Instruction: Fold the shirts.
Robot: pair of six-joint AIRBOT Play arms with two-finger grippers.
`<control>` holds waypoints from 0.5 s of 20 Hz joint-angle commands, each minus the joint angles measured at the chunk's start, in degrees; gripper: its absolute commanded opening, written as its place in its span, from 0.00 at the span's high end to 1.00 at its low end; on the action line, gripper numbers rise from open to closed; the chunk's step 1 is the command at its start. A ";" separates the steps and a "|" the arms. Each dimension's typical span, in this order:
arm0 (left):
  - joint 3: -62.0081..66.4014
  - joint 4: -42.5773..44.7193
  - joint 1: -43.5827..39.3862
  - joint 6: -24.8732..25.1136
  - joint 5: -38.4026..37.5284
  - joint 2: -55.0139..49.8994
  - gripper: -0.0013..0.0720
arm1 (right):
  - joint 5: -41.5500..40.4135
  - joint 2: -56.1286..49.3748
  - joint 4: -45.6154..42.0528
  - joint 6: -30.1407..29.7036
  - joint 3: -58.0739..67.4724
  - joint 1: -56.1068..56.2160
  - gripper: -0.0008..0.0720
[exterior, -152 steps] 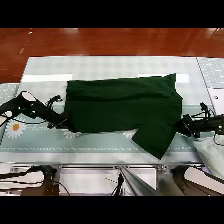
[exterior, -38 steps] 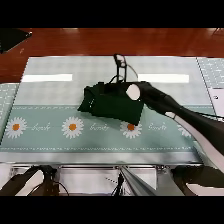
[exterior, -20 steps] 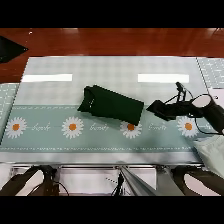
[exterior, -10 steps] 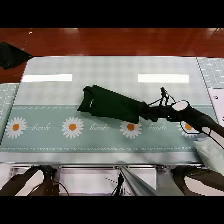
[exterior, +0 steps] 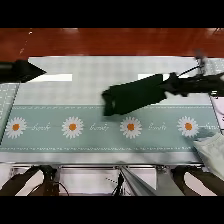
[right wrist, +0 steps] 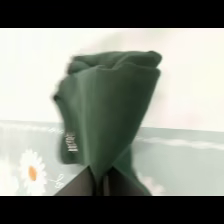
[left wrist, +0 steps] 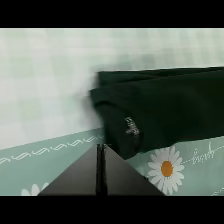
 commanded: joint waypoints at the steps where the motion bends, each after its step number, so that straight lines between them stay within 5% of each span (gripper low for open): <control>1: -4.22 0.02 -1.97 3.32 5.31 -0.04 0.93 | 20.39 7.76 -14.12 9.03 10.99 -14.86 0.97; 6: -5.68 0.00 -3.06 6.10 6.49 -1.25 0.94 | 39.93 14.56 -36.52 8.33 19.26 -35.78 0.97; 10: -5.68 0.00 -3.04 7.48 6.51 -1.97 0.94 | 41.35 17.75 -56.13 7.04 20.17 -47.15 0.97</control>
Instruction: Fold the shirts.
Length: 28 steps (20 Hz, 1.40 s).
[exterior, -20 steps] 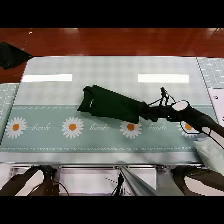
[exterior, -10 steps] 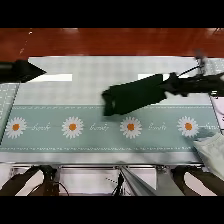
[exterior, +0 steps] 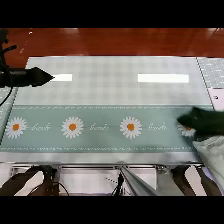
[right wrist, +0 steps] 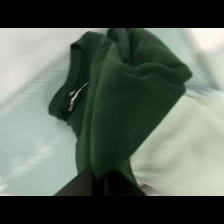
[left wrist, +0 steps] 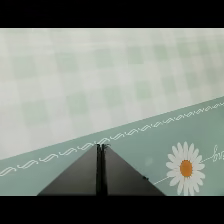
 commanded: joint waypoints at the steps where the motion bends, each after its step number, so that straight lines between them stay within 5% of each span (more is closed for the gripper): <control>1: -0.28 0.02 -0.13 1.40 0.42 -0.52 0.93 | 5.01 2.93 -18.27 -0.04 1.62 -10.40 0.97; 10: -0.28 0.00 -0.13 2.84 1.95 -0.66 0.94 | 5.03 3.72 -20.31 -2.03 1.60 -18.18 0.94; 13: -0.28 0.02 -0.13 2.86 2.71 -0.66 0.94 | 5.03 4.44 -21.68 -4.04 1.60 -18.18 0.56; 19: -0.26 0.00 -0.11 2.84 2.73 -0.63 0.94 | 3.93 5.46 -23.19 -6.12 1.60 -18.16 0.56; 22: -0.22 -0.02 -0.11 2.78 2.19 -0.61 0.93 | -2.62 5.49 -12.31 -6.05 1.62 -18.16 0.56; 25: 2.08 -2.45 -0.11 2.58 -7.10 -0.52 0.93 | -8.74 5.46 9.33 -6.10 1.60 -18.14 0.56; 28: 4.22 -0.90 -1.68 2.75 -7.19 0.33 0.94 | -10.84 3.50 32.46 -8.68 0.90 -18.10 0.56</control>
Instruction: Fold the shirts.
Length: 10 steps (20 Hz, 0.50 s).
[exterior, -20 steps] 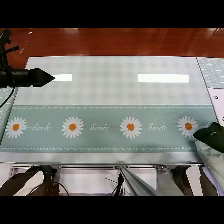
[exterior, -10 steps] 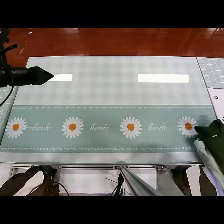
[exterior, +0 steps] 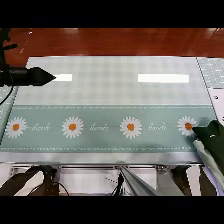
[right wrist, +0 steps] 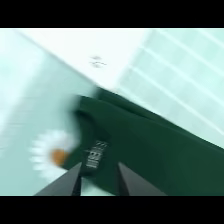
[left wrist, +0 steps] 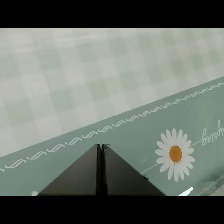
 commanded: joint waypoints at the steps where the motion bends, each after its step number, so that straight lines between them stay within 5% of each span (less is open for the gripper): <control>1: 2.69 5.77 -2.78 -0.50 -1.64 0.59 0.94 | -3.74 -2.12 28.35 -2.23 -1.55 1.27 0.56; 4: 5.57 21.49 -11.34 -8.87 -1.73 0.57 0.94 | -3.78 -3.26 22.40 -4.20 -6.14 13.77 0.56; 6: 6.62 28.41 -18.69 -12.11 -2.01 0.57 0.91 | -5.16 -3.26 12.79 -4.63 -10.88 25.55 0.43; 7: 6.78 30.77 -22.14 -12.13 -2.69 0.57 0.79 | -6.51 -3.26 7.91 -4.61 -13.55 31.61 0.30; 8: 6.82 33.59 -25.66 -12.31 -3.93 0.57 0.48 | -7.58 -3.28 3.82 -4.61 -15.82 36.81 0.21; 9: 6.82 37.46 -28.63 -14.80 -5.07 0.57 0.29 | -8.68 -3.26 -0.33 -4.63 -17.81 41.92 0.17; 10: 6.88 43.32 -31.30 -19.06 -6.27 0.57 0.23 | -9.66 -3.28 -4.26 -4.66 -19.23 46.51 0.16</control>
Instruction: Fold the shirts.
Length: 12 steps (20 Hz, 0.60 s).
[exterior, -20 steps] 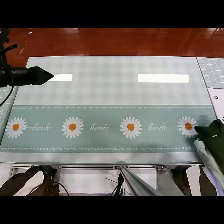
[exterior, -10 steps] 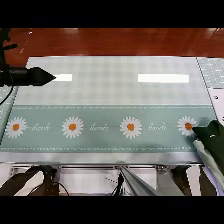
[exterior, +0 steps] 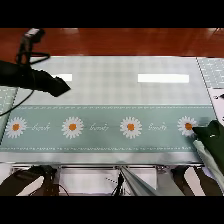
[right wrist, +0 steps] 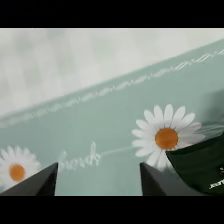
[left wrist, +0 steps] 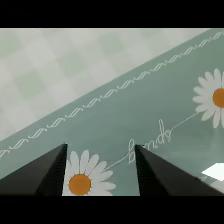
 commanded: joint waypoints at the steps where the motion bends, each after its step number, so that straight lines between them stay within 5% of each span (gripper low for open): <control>1: 0.66 19.89 -10.05 -11.52 -3.87 0.04 0.22 | -4.17 -0.17 -15.02 -0.52 -5.99 17.20 0.16; 3: 0.63 25.53 -11.10 -18.64 -4.04 -0.31 0.00 | -7.56 -0.17 -20.72 -0.31 -6.54 23.34 0.15; 6: 0.63 25.33 -10.27 -22.75 -5.46 -2.47 0.00 | -14.05 -0.50 -18.91 3.13 -6.54 27.82 0.14; 12: 0.61 24.33 -10.32 -22.67 -3.54 -6.14 0.00 | -14.43 -5.77 -10.64 7.30 -6.54 28.11 0.15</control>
